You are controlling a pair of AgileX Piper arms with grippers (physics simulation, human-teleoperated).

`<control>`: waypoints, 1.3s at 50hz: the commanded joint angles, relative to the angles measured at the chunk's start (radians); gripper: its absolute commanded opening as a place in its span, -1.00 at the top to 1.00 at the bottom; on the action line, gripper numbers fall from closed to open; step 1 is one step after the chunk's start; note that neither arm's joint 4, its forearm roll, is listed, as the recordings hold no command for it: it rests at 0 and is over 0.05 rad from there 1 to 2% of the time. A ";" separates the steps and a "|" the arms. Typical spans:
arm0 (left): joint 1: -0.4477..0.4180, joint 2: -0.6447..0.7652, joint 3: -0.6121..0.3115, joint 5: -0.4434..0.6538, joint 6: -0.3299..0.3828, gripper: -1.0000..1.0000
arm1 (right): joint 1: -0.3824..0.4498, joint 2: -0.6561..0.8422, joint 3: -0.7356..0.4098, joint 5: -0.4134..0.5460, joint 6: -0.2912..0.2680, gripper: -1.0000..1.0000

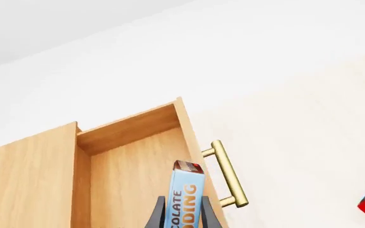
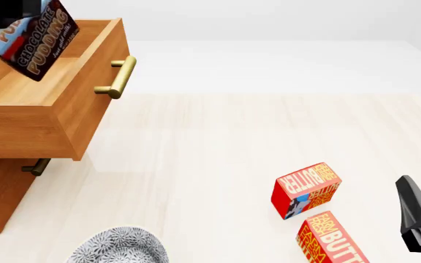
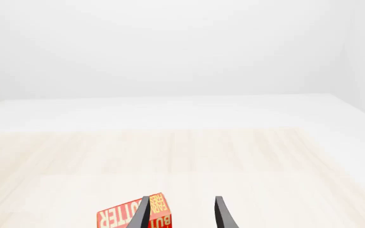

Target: Put the chocolate pudding in the top drawer of the cabinet and close it.

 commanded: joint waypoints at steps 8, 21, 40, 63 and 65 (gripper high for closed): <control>0.098 0.050 0.121 -0.112 -0.008 1.00 | 0.000 0.002 0.001 -0.004 -0.003 -1.00; 0.117 0.090 0.164 -0.163 -0.030 1.00 | 0.000 0.002 0.001 -0.004 -0.003 -1.00; 0.160 0.116 0.168 -0.174 -0.041 1.00 | 0.000 0.002 0.001 -0.004 -0.003 -1.00; 0.158 0.040 -0.030 -0.011 0.021 -1.00 | 0.000 0.002 0.001 -0.004 -0.003 -1.00; 0.140 0.031 -0.036 -0.004 0.026 -1.00 | 0.000 0.002 0.001 -0.004 -0.003 -1.00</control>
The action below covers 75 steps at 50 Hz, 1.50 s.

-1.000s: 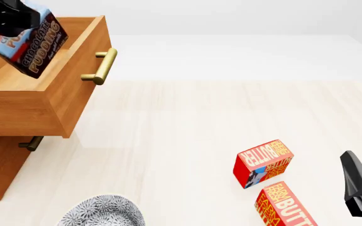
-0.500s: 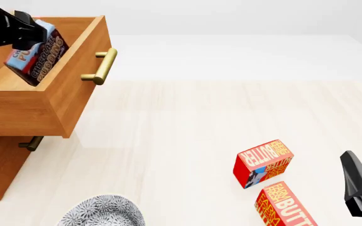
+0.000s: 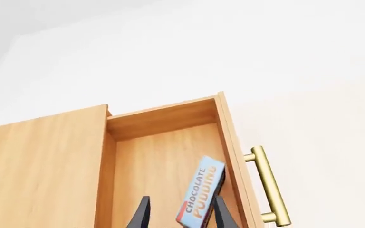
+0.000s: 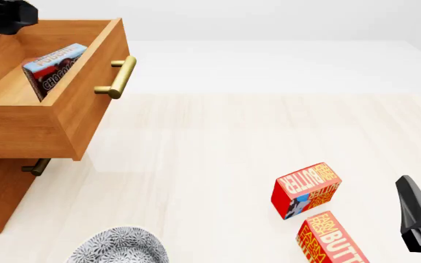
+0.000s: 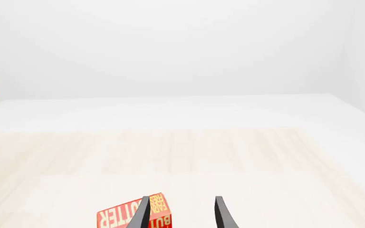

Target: Put the chocolate pudding in the top drawer of the cabinet and close it.

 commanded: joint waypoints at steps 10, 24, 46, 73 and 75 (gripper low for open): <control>-0.095 -0.085 -0.048 0.074 0.024 -1.00 | 0.000 0.002 0.001 -0.004 -0.003 -1.00; -0.255 -0.066 -0.088 0.132 -0.068 -1.00 | 0.000 0.002 0.001 -0.004 -0.003 -1.00; -0.403 -0.035 -0.003 0.108 -0.106 -1.00 | 0.000 0.002 0.001 -0.004 -0.004 -1.00; -0.567 0.023 0.107 0.027 -0.152 -1.00 | -0.001 0.002 0.001 -0.004 -0.003 -1.00; -0.573 0.029 0.121 0.015 -0.153 -1.00 | 0.000 0.002 0.001 -0.004 -0.003 -1.00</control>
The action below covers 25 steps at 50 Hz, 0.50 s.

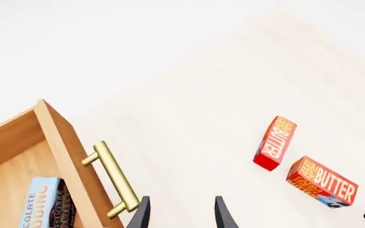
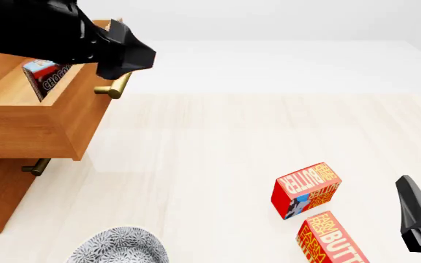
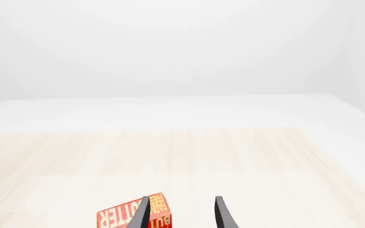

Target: Put the chocolate pudding in the top drawer of the cabinet and close it.

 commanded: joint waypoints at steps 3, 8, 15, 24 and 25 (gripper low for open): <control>-0.027 0.039 0.115 -0.086 -0.002 -1.00 | -0.001 0.002 0.001 -0.004 -0.003 -1.00; -0.042 0.047 0.135 -0.104 -0.004 -1.00 | 0.000 0.002 0.001 -0.004 -0.003 -1.00; -0.075 0.067 0.175 -0.136 -0.036 -1.00 | -0.001 0.002 0.001 -0.004 -0.003 -1.00; -0.071 0.064 0.227 -0.165 -0.042 -1.00 | 0.000 0.002 0.001 -0.004 -0.003 -1.00; -0.072 0.064 0.229 -0.166 -0.042 -1.00 | 0.000 0.002 0.001 -0.004 -0.003 -1.00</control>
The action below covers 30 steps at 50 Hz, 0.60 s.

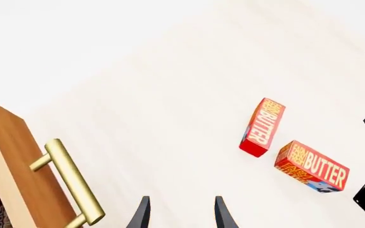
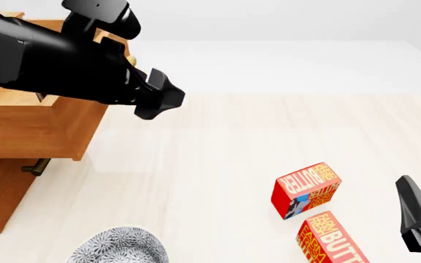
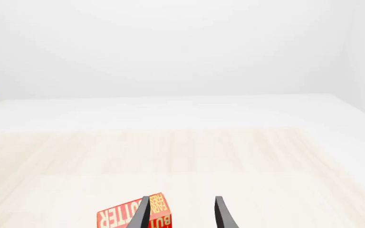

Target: Put the chocolate pudding in the top drawer of the cabinet and close it.

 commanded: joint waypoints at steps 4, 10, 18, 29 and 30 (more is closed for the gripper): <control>0.000 0.020 0.109 -0.070 -0.013 -1.00 | 0.000 0.002 0.001 -0.004 -0.003 -1.00; -0.024 0.039 0.163 -0.113 -0.041 -1.00 | 0.000 0.002 0.001 -0.004 -0.003 -1.00; -0.033 0.053 0.206 -0.151 -0.073 -1.00 | 0.000 0.002 0.001 -0.004 -0.003 -1.00; -0.032 0.064 0.274 -0.202 -0.113 -1.00 | 0.000 0.002 0.001 -0.004 -0.003 -1.00; -0.036 0.066 0.282 -0.207 -0.130 -1.00 | 0.000 0.002 0.001 -0.004 -0.003 -1.00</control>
